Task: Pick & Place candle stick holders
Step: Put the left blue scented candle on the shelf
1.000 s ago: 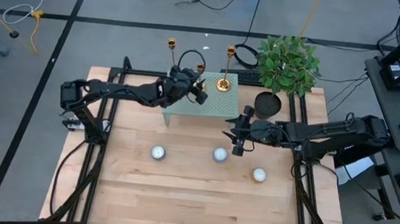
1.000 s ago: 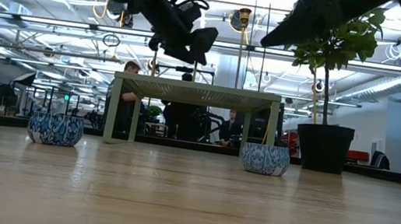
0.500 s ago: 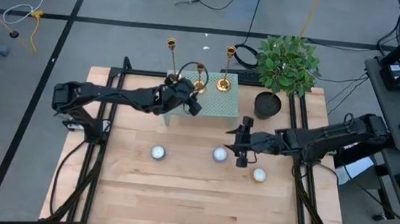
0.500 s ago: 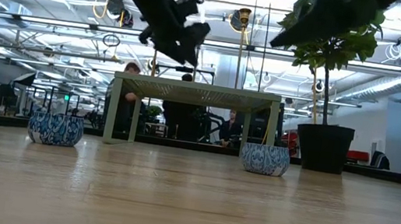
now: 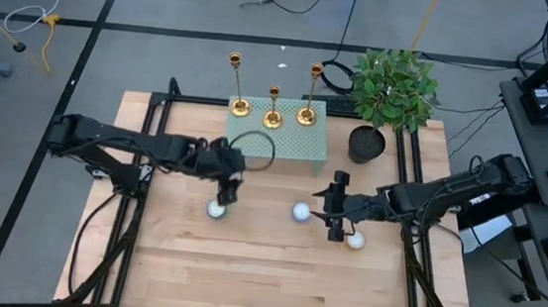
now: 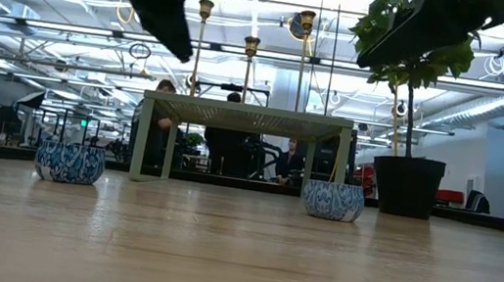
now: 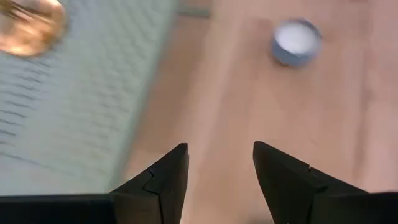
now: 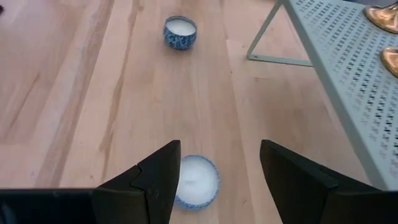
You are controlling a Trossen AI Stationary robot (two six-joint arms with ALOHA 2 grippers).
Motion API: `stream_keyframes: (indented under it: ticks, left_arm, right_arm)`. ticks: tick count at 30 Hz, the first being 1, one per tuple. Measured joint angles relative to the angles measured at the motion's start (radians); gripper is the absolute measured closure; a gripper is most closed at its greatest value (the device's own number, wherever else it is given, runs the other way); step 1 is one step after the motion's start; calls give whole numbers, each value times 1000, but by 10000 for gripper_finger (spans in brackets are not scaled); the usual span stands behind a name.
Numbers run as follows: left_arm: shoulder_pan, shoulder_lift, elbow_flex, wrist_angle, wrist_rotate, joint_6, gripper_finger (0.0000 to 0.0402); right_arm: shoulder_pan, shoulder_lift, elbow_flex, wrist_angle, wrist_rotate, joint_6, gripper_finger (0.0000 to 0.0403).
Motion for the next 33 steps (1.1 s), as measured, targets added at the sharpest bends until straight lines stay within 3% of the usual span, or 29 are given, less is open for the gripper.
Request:
stream_keyframes:
  ticks: [4,9,21,33]
  left_arm:
    - [-76,12,-3,-174,24,-133,213]
    - [-170,23,-48,-184,122,-208,213]
    - [-291,23,-266,22,119,-402,213]
    - [-297,23,-398,178,89,-304,213]
  right_arm:
    - [5,0,0,1,1,9,190]
    - [5,0,0,5,2,42,190]
    - [5,1,0,5,2,68,190]
    - [5,1,0,5,2,62,190]
